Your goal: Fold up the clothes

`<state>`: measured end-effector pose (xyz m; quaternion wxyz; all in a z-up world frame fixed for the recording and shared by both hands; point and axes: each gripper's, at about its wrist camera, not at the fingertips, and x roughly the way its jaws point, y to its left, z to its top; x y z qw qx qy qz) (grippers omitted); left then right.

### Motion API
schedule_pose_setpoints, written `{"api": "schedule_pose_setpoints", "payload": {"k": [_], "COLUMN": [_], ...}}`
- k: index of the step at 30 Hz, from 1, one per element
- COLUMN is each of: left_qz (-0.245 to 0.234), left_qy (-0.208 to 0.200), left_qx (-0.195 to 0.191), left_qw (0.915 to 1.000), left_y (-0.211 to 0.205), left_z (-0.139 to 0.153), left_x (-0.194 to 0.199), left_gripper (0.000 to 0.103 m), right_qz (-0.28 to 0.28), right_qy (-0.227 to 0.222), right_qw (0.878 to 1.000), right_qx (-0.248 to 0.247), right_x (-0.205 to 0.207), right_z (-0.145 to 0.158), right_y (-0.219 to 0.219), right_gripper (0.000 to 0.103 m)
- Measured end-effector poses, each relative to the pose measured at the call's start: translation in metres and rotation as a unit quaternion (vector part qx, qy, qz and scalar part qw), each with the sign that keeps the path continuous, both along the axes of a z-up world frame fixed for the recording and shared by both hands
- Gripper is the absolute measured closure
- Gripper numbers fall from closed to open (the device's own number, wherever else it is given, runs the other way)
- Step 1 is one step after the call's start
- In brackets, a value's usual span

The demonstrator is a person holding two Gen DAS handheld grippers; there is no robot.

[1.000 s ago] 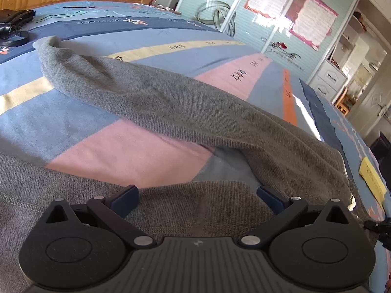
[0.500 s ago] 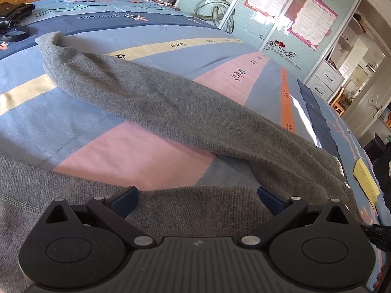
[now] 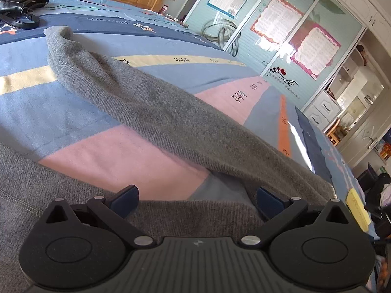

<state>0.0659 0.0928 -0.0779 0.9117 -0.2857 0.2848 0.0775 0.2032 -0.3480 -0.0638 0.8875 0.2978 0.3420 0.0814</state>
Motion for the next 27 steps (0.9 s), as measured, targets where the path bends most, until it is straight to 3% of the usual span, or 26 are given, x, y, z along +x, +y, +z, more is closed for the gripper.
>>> {"api": "schedule_pose_setpoints", "payload": {"k": [3, 9, 10, 15, 18, 21, 23, 27], "left_qz": [0.004, 0.002, 0.002, -0.002, -0.003, -0.003, -0.003, -0.003], "left_qy": [-0.007, -0.009, -0.009, -0.009, -0.01, -0.01, -0.011, -0.011], "left_qx": [0.003, 0.021, 0.025, 0.039, 0.043, 0.044, 0.044, 0.046], "left_qw": [1.0, 0.9997, 0.9997, 0.9992, 0.999, 0.999, 0.999, 0.9989], "left_y": [-0.004, -0.011, -0.012, -0.016, -0.016, -0.016, -0.016, -0.016], "left_z": [-0.002, -0.006, -0.007, -0.008, -0.009, -0.009, -0.01, -0.01], "left_x": [0.003, 0.008, 0.009, 0.011, 0.01, 0.01, 0.01, 0.011], "left_gripper": [0.001, 0.001, 0.001, 0.001, 0.001, 0.001, 0.001, 0.001], "right_qz": [0.037, 0.146, 0.164, 0.182, 0.163, 0.156, 0.168, 0.181], "right_qy": [0.041, 0.079, 0.085, 0.072, 0.044, -0.005, -0.032, -0.06], "right_qw": [0.998, 0.983, 0.979, 0.967, 0.97, 0.976, 0.977, 0.979], "right_qx": [-0.002, 0.073, 0.082, 0.16, 0.174, 0.152, 0.129, 0.068], "right_x": [0.048, 0.098, 0.102, 0.116, 0.122, 0.123, 0.117, 0.104], "right_z": [-0.013, -0.037, -0.04, -0.044, -0.042, -0.027, -0.016, 0.0], "right_y": [0.008, 0.026, 0.031, 0.039, 0.045, 0.049, 0.055, 0.063], "right_gripper": [0.019, 0.018, 0.012, 0.009, 0.008, 0.009, 0.016, 0.044]}}
